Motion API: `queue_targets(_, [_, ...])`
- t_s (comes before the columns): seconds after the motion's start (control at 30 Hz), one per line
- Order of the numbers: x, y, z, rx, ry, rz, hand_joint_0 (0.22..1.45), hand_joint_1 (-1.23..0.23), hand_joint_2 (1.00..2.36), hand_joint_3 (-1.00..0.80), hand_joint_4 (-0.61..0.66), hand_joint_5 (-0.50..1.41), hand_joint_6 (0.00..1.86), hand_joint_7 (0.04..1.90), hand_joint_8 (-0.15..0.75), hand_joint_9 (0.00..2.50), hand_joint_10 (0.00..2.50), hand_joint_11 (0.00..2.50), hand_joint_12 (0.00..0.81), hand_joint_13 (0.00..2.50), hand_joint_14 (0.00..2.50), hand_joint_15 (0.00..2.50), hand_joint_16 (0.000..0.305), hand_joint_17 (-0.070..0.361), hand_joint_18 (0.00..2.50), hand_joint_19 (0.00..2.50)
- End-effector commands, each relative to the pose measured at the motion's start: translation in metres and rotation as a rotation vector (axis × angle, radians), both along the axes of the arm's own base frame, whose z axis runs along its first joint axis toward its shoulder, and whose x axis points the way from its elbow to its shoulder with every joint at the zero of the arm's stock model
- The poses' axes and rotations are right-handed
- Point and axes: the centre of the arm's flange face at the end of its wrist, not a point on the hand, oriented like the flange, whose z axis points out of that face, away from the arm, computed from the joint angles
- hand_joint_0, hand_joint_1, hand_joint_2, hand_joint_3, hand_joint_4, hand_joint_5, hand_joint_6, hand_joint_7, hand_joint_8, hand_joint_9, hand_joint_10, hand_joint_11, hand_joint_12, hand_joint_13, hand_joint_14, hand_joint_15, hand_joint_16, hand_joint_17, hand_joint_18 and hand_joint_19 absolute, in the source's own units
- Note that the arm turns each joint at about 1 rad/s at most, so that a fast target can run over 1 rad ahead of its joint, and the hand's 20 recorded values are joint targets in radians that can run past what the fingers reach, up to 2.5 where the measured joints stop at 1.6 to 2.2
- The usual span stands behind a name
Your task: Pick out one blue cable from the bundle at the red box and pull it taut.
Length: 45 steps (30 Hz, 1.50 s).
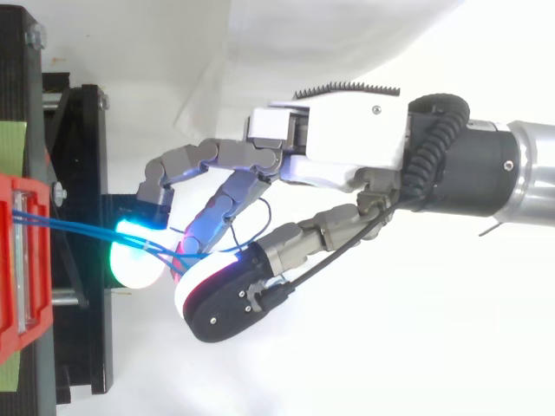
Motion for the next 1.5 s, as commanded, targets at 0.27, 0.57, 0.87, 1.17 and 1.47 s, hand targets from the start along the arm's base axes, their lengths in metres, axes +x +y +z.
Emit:
queue_targets(0.27, [0.000,0.004,0.004,-0.011,-0.005,0.002,0.64,-0.63,1.01,-0.40,0.18,-0.10,0.50,1.17,0.243,1.01,0.03,0.78,0.327,0.88,0.02,0.50,0.050,0.113,0.66,0.51])
queue_targets(0.57, [0.000,0.004,0.004,-0.010,-0.006,0.002,0.63,-0.64,1.01,-0.43,0.16,-0.08,0.51,1.28,0.251,1.03,0.03,0.78,0.331,0.90,0.02,0.49,0.050,0.113,0.68,0.52])
queue_targets(0.87, [0.000,0.003,0.005,-0.010,-0.006,0.001,0.62,-0.60,1.01,-0.33,0.14,-0.11,0.68,1.04,0.262,1.04,0.03,0.79,0.335,0.91,0.02,0.50,0.051,0.115,0.70,0.54])
queue_targets(1.17, [0.000,-0.001,0.005,-0.010,-0.006,-0.004,0.60,-0.66,1.01,-0.39,0.16,-0.14,0.74,0.92,0.263,1.03,0.02,0.82,0.339,0.91,0.02,0.51,0.052,0.116,0.71,0.54])
queue_targets(1.47, [-0.001,-0.015,0.006,-0.022,-0.012,-0.022,0.61,-0.61,1.01,-0.37,0.14,-0.13,0.76,0.91,0.265,1.04,0.03,0.80,0.341,0.93,0.02,0.50,0.052,0.117,0.73,0.54])
